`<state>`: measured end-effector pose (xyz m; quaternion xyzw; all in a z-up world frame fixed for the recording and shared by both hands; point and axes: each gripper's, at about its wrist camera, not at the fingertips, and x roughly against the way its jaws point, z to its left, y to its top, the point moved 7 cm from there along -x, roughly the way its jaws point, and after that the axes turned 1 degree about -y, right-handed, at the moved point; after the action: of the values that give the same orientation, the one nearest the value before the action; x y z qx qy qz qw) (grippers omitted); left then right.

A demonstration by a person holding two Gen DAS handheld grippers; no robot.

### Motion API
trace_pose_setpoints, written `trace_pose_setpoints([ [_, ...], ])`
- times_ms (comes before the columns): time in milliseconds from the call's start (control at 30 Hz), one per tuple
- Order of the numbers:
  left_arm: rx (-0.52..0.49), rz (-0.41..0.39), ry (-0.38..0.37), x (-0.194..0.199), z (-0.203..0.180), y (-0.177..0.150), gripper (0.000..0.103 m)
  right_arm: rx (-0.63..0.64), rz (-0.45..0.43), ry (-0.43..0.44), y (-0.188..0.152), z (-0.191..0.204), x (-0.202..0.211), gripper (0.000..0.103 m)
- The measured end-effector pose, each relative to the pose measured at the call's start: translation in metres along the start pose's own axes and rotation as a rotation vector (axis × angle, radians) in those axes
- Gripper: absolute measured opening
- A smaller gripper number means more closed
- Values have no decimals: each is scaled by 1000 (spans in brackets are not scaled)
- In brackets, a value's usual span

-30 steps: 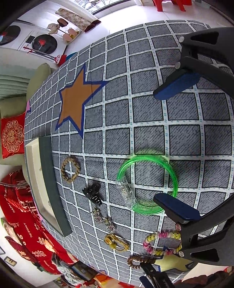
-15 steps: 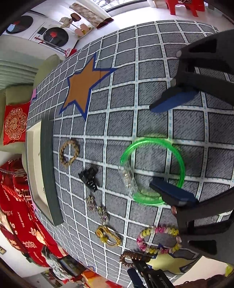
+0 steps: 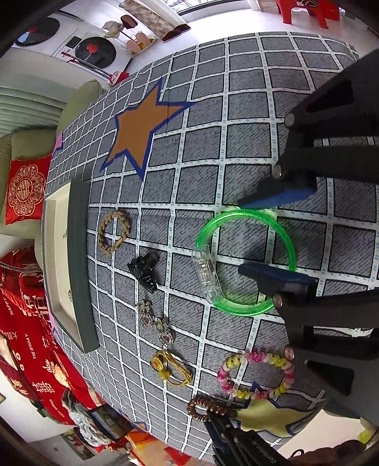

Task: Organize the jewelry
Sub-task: 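Grasp the brown bead bracelet with left tool while right tool grasps the green bangle, then carry both bracelets into the cream tray and open both tools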

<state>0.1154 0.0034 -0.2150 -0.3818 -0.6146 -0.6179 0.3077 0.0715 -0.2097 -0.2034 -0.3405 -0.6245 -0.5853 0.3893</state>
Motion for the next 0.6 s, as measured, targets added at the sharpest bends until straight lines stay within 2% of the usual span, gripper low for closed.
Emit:
trace_pose_setpoints([
  [67,-3,-10,-17,2,-1,0,23,-11,-1,-2,0,-3,0,14],
  [133,-4,-20,-36,5,-3,0,23,-24,-2,6,0,-5,1,9],
  [433,8,-63,-80,26,-7,12,23,-77,-21,42,0,-17,9,8],
  [600,17,-93,-112,44,-8,28,23,-116,-46,90,9,-23,24,8],
])
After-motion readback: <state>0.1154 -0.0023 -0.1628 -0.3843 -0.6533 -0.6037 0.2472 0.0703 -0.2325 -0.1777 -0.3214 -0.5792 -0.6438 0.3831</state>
